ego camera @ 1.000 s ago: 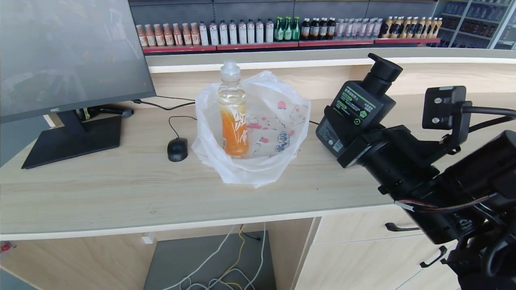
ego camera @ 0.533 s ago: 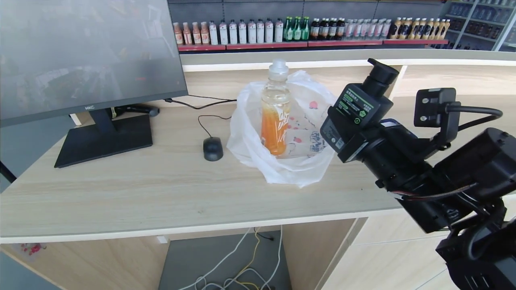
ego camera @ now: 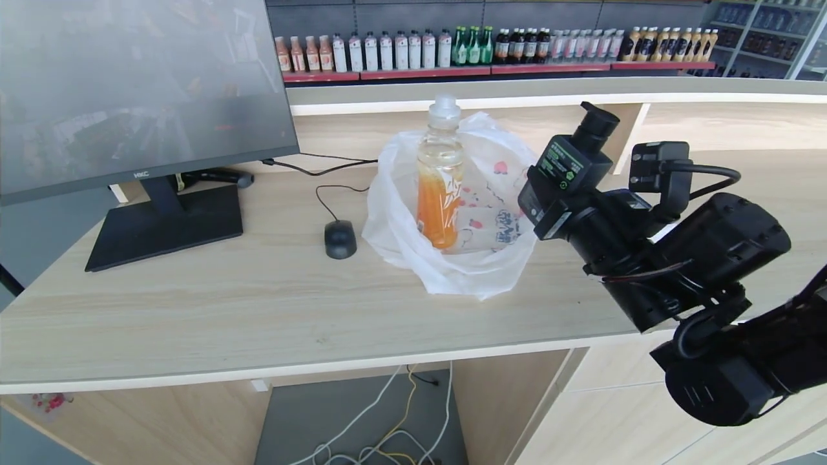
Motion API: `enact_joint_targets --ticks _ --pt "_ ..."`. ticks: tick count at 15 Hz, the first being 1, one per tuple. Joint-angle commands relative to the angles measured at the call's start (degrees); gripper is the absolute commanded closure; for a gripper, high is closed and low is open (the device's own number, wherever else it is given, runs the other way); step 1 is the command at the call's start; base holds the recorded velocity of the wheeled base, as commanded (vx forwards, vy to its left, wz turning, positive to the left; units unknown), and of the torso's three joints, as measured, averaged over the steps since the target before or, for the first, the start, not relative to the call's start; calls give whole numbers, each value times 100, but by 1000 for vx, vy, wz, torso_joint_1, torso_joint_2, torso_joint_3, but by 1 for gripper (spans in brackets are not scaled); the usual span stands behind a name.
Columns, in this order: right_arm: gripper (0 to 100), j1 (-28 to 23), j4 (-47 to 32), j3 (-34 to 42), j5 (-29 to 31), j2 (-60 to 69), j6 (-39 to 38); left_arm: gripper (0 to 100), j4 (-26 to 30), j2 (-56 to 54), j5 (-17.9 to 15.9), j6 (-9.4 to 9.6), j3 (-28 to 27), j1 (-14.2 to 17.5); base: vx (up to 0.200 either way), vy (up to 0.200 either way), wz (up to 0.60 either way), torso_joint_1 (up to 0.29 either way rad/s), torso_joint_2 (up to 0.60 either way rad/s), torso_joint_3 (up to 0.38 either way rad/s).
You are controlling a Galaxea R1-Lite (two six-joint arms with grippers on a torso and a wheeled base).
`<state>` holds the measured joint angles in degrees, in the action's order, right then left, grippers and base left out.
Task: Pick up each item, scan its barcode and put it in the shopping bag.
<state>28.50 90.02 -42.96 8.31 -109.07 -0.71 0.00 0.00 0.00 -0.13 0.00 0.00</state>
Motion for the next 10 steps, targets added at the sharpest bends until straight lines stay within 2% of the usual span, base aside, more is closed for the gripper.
enact_joint_targets --ticks 1,6,10 --pt "100 -11 -2 -37 -32 -457 18 0 0 0 0 -4 0 0 0 0 0 0 0 0" --pt "100 -11 -2 -907 -172 -1231 123 0 0 0 0 -4 0 -9 0 0 0 0 0 0" --pt "100 -108 -819 -1531 -172 -1160 132 0 0 0 0 -4 0 0 0 0 0 0 0 0"
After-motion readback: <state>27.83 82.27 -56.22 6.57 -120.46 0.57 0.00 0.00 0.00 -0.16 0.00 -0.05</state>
